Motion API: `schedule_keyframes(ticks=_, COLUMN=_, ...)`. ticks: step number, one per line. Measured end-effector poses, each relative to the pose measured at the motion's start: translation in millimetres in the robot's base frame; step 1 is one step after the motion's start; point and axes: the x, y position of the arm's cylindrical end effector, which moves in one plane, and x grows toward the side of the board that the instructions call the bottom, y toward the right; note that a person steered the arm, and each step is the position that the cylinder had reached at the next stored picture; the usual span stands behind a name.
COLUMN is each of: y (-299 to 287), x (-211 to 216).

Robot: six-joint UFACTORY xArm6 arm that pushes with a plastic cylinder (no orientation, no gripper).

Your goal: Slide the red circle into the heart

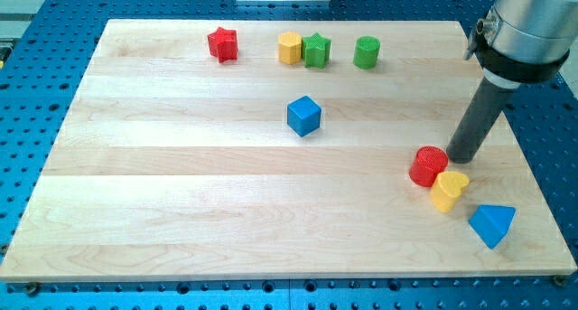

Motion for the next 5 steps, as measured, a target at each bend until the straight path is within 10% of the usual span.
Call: schedule_keyframes(ticks=5, y=-100, x=17)
